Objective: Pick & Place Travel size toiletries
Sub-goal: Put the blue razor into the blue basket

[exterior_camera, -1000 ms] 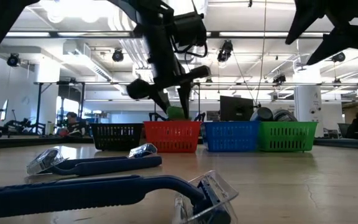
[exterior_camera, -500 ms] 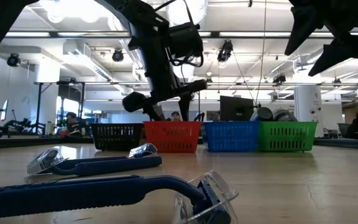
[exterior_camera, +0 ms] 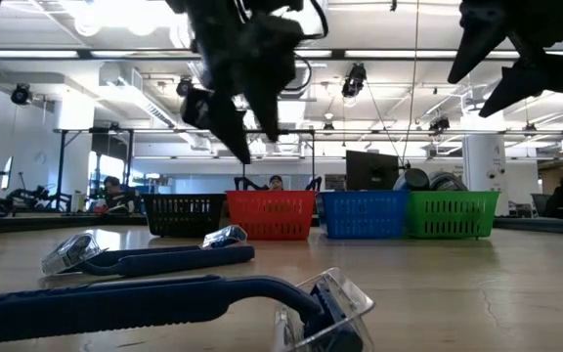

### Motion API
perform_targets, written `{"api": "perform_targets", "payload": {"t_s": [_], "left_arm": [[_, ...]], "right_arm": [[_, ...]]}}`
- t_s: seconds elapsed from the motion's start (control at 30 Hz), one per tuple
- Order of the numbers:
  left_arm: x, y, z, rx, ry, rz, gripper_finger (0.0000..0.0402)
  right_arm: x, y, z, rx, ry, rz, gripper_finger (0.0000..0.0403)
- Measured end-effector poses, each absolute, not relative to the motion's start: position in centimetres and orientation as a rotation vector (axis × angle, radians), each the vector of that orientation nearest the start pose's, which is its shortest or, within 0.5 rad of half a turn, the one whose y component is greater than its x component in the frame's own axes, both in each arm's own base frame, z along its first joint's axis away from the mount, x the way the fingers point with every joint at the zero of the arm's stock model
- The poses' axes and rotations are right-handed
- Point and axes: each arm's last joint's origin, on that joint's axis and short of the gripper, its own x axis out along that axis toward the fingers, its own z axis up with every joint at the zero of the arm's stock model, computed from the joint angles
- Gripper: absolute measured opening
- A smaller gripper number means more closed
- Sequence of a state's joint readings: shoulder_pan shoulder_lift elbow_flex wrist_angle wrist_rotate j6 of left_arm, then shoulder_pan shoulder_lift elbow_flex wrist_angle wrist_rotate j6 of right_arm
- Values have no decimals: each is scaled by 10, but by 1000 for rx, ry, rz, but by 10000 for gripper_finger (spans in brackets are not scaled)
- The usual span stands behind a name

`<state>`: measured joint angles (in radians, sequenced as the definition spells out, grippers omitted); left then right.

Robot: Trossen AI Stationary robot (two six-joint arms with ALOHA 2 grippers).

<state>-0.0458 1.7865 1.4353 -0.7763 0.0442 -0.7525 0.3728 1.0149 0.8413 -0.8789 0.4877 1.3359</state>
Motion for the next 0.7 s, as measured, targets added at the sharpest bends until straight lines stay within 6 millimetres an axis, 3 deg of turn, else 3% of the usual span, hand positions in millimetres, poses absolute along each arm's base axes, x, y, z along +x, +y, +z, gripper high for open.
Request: {"api": "perform_targets", "payload": {"t_s": [0.2, 0.37, 0.53, 0.7], "left_arm": [[354, -75, 237, -502, 1269, 91, 277], [339, -114, 224, -380, 1268, 119, 275], [328, -132, 211, -401, 1223, 260, 266], [321, -143, 195, -479, 1197, 289, 248]], "right_arm": [[171, 52, 263, 760, 711, -674, 363], [171, 53, 264, 757, 711, -672, 364], [171, 53, 263, 757, 711, -672, 363], [171, 53, 263, 757, 711, -672, 363]]}}
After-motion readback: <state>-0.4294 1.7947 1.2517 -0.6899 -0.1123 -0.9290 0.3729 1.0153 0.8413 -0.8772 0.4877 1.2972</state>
